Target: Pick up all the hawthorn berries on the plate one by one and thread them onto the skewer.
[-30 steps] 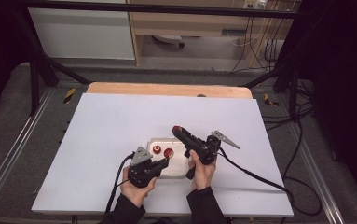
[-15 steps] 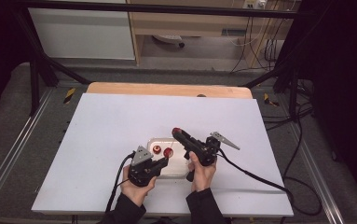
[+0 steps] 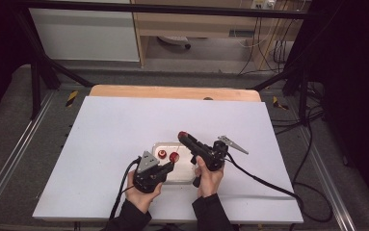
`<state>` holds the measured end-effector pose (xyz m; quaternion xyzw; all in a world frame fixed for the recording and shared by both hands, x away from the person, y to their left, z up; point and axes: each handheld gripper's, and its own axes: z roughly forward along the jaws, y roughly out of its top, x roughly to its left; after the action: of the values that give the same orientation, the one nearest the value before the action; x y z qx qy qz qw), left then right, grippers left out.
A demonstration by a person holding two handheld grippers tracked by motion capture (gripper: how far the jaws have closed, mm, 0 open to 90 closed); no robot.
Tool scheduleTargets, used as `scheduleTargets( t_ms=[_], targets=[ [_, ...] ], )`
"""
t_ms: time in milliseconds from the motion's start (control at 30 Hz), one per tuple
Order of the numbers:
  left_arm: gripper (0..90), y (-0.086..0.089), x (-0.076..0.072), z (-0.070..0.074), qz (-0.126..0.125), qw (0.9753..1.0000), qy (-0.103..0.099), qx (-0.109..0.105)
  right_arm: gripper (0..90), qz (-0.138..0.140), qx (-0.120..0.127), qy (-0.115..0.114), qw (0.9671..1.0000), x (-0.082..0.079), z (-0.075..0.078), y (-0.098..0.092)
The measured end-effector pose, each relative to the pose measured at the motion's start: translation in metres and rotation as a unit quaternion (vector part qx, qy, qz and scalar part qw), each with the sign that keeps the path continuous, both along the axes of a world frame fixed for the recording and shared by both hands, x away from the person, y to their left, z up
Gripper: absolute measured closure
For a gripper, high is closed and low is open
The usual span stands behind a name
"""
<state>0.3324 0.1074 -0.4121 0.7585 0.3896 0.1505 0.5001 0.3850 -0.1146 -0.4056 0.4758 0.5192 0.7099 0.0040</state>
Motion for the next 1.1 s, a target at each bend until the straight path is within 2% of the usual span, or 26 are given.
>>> scheduleTargets(
  t_ms=[233, 300, 333, 400, 467, 567, 667, 833, 1000, 1067, 1100],
  targets=[
    [88.5, 0.006, 0.0, 0.002, -0.009, 0.9998, -0.011, 0.014, 64.7, 0.011, 0.002, 0.007, 0.9999, 0.002, -0.001, 0.0],
    [88.5, 0.006, -0.001, 0.001, -0.012, 0.9996, -0.008, 0.023, 64.7, 0.007, 0.005, 0.008, 0.9999, 0.002, -0.001, 0.0],
    [88.5, 0.006, -0.002, -0.002, -0.014, 0.9996, -0.005, 0.025, 64.7, -0.002, 0.006, 0.0, 1.0, 0.003, -0.001, 0.0],
    [88.5, 0.007, -0.002, -0.005, -0.016, 0.9997, 0.0, 0.017, 64.7, -0.006, 0.013, -0.004, 0.9999, 0.003, 0.004, -0.004],
    [88.5, 0.008, -0.002, -0.003, -0.017, 0.9998, -0.004, 0.009, 64.7, -0.003, 0.013, -0.004, 0.9999, 0.003, 0.007, -0.006],
    [88.4, 0.005, -0.002, -0.002, -0.013, 0.9999, -0.002, -0.004, 64.7, 0.0, 0.006, -0.006, 1.0, 0.002, 0.004, -0.004],
    [88.4, 0.003, -0.004, -0.001, -0.007, 1.0, -0.006, -0.004, 64.7, -0.003, 0.006, -0.01, 0.9999, 0.002, 0.0, -0.001],
    [88.4, 0.004, -0.001, -0.003, -0.004, 1.0, 0.002, 0.0, 64.8, 0.007, 0.01, -0.011, 0.9999, -0.003, 0.0, 0.0],
    [88.5, -0.001, -0.005, -0.005, -0.007, 1.0, 0.0, -0.003, 64.8, 0.002, -0.006, -0.024, 0.9997, -0.007, 0.0, 0.0],
    [88.5, 0.0, -0.006, -0.004, -0.009, 0.9999, -0.002, -0.01, 64.8, 0.0, -0.008, -0.032, 0.9995, -0.007, -0.001, -0.001],
    [88.5, 0.0, -0.007, -0.003, -0.01, 0.9999, -0.004, -0.005, 64.8, -0.002, -0.005, -0.03, 0.9995, -0.006, -0.001, -0.002]
  ],
)
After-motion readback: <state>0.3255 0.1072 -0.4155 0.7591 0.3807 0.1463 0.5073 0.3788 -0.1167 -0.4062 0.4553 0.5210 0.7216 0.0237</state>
